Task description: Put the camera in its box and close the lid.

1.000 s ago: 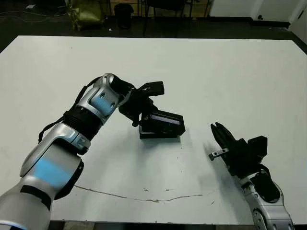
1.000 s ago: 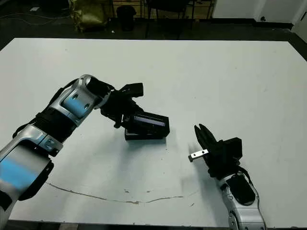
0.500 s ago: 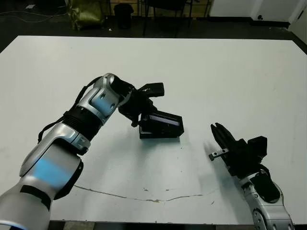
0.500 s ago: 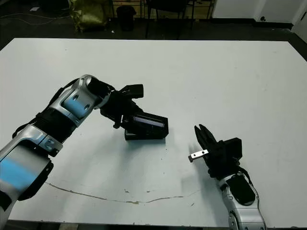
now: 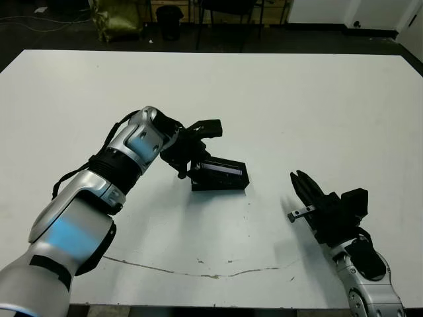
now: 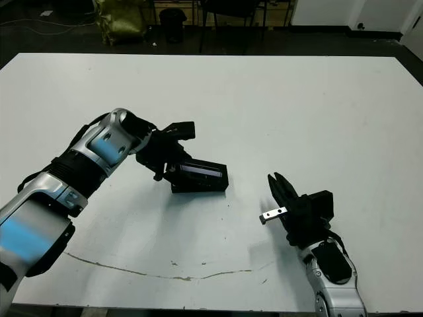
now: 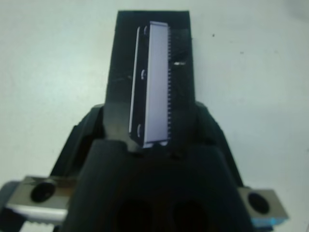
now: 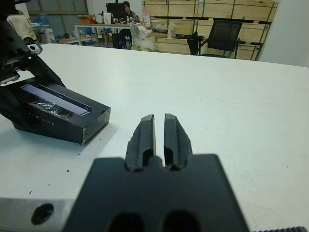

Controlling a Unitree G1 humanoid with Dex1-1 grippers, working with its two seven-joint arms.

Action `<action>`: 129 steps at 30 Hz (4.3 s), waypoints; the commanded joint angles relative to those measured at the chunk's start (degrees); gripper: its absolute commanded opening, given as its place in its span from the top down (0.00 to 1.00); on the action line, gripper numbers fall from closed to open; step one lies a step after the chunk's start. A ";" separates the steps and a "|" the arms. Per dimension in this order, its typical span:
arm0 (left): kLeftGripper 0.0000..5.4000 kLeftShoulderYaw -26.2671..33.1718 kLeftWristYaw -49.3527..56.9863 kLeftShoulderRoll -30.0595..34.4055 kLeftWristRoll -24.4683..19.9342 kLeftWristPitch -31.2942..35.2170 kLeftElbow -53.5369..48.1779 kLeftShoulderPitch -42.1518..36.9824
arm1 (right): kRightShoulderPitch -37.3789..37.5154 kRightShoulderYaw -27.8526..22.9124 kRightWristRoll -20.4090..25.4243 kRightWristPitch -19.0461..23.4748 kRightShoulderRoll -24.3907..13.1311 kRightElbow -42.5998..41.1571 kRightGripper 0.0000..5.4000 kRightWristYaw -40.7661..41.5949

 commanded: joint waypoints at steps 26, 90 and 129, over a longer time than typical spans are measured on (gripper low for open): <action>0.53 2.97 0.50 6.55 -0.11 -5.22 6.55 11.15 | 0.91 -0.58 0.27 1.07 -0.76 0.32 1.00 0.11; 0.54 27.58 40.63 12.32 -7.38 -2.25 -29.71 26.19 | 0.86 -0.30 0.06 2.95 -0.53 -0.60 1.00 -0.38; 0.99 10.85 66.71 -16.58 -5.91 -2.10 -25.50 44.64 | 1.57 -0.58 0.37 2.92 -0.44 -0.91 1.00 -0.60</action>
